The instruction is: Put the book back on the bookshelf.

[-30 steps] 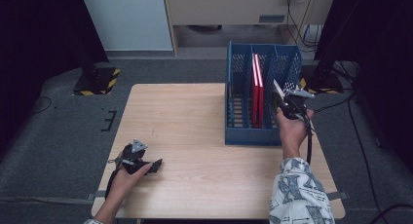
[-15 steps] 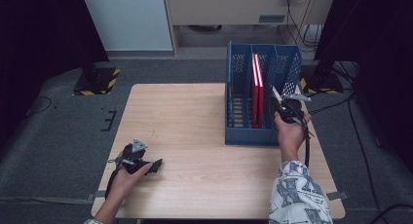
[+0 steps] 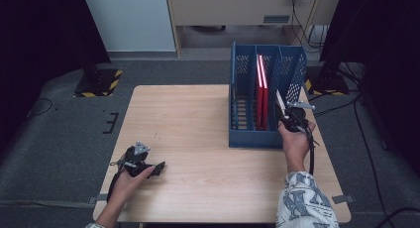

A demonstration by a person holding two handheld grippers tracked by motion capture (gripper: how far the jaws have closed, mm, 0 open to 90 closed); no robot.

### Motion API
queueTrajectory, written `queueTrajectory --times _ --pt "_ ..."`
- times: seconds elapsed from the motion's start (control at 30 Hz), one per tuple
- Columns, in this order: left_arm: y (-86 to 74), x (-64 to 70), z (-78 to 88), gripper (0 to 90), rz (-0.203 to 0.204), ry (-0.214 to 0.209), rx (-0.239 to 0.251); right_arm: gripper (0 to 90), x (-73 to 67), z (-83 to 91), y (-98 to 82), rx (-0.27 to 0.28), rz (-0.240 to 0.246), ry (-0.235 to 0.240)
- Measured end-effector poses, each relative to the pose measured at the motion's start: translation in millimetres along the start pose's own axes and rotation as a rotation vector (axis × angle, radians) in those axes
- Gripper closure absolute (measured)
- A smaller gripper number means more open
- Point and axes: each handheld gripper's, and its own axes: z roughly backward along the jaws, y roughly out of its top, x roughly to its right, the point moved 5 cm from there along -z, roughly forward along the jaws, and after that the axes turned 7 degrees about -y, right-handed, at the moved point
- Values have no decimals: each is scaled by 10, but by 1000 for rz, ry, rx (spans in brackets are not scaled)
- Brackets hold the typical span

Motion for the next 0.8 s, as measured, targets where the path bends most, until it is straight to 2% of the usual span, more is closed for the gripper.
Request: queueTrajectory --times 0.5,0.8 --pt "1 0 -1 0 0 0 0 689 -26 18 -22 12 -8 5" --pt "2 -1 -2 0 1 0 0 647 -34 97 -28 25 -4 17"
